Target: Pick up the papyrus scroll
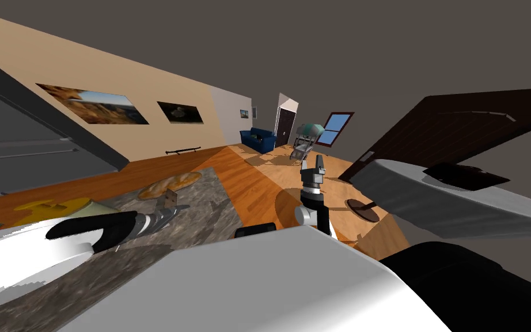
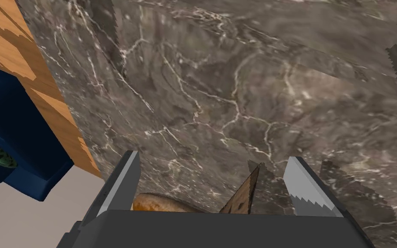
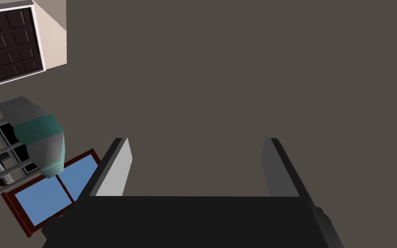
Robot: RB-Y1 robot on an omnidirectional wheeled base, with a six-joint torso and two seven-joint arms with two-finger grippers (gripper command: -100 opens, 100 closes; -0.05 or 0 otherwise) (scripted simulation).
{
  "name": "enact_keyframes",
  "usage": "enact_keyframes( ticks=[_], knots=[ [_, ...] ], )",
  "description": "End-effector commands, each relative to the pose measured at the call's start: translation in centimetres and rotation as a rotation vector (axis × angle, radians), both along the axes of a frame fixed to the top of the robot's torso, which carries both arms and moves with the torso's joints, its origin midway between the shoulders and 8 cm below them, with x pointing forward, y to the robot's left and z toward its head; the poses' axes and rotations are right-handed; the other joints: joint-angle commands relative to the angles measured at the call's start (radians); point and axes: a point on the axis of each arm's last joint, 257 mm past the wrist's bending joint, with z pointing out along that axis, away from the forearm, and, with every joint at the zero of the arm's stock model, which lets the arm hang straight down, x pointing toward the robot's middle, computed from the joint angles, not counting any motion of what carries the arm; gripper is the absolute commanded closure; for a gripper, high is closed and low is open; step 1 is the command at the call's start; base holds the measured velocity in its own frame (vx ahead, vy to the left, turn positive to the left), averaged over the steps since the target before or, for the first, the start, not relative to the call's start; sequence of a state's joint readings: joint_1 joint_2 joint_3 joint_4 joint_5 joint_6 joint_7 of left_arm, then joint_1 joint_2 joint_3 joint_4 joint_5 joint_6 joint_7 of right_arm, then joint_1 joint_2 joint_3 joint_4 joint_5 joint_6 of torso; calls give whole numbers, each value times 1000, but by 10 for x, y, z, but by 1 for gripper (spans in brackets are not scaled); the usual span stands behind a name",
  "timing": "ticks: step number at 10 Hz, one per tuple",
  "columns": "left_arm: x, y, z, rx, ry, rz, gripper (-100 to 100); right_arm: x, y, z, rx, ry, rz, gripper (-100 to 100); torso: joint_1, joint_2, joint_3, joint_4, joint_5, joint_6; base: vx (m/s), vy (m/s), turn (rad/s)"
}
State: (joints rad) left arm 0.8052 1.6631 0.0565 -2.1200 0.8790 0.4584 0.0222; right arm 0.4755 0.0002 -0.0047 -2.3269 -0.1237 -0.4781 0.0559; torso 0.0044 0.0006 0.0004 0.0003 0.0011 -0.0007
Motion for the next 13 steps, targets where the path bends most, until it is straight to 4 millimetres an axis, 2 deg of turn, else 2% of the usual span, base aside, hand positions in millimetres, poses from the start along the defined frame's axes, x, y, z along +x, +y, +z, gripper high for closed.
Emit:
enact_keyframes(
  ticks=[1,2,6,9,11,13],
  knots=[
    [-6,15,1,48,55,14,-100,0,0,0,0,0,0,0,0,0,0,0,0,0,-11,65,-245],
    [-5,16,2,59,60,6,-100,0,0,0,0,0,0,0,0,0,0,0,0,0,-6,59,-60],
    [-12,49,12,176,174,20,-100,0,0,0,0,0,0,0,1,1,0,0,0,0,-19,73,-153],
    [-13,54,14,199,196,22,-100,0,0,0,0,0,0,0,-2,1,0,0,0,-1,-18,22,-61],
    [-14,65,21,247,240,24,-100,0,0,0,0,0,0,0,-3,0,0,0,-1,-1,-28,33,-99],
    [-15,65,20,243,236,26,-100,0,0,0,0,0,0,0,-2,1,1,0,0,-1,-19,22,-63]
  ],
)
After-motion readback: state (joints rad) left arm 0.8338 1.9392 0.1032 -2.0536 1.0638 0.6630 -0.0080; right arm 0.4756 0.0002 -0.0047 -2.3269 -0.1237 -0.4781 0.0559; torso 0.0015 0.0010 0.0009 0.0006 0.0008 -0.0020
